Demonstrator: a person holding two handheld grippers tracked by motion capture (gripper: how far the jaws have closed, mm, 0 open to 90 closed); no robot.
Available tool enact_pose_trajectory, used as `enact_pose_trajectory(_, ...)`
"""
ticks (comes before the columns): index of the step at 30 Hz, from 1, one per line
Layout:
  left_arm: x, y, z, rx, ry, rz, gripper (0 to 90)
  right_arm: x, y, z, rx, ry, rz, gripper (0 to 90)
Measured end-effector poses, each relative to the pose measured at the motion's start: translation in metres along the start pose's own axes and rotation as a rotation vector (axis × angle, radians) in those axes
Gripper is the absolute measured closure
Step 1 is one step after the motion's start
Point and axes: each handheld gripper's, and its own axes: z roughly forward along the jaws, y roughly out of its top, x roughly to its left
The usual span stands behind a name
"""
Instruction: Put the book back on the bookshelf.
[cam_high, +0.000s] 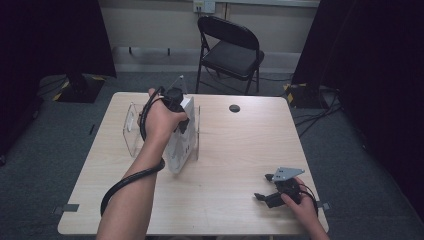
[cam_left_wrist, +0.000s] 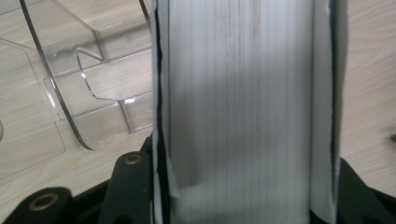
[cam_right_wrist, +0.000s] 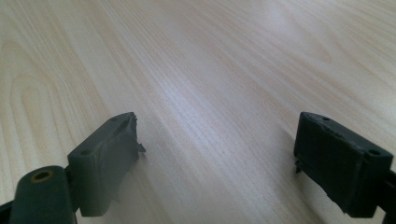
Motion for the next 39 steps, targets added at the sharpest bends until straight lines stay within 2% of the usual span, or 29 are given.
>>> enact_pose_trajectory(10,-0.003,0.004,0.002,-0.006,0.019,-0.011,53.1,0.000,0.000,0.000,0.000,0.000,0.000,12.9)
enact_pose_trajectory(17,-0.002,0.007,0.004,-0.012,0.013,-0.028,53.0,0.000,0.000,0.000,-0.001,0.002,0.001,12.9)
enact_pose_trajectory(21,0.000,0.008,0.005,-0.012,0.010,-0.050,53.1,0.000,0.000,0.000,0.004,0.000,0.007,12.9)
enact_pose_trajectory(26,-0.002,0.009,0.007,-0.015,0.033,-0.052,53.1,0.000,0.000,0.000,0.004,0.000,0.007,12.9)
enact_pose_trajectory(29,-0.002,0.011,0.006,-0.022,0.031,-0.066,53.0,0.000,0.000,0.000,0.000,0.003,0.002,12.9)
enact_pose_trajectory(36,-0.004,0.015,0.006,-0.028,0.049,-0.068,53.0,0.000,0.000,0.000,0.001,0.001,0.002,12.9)
enact_pose_trajectory(39,-0.003,0.016,0.006,-0.027,0.039,-0.075,53.0,0.000,0.000,0.000,0.003,0.000,0.005,12.9)
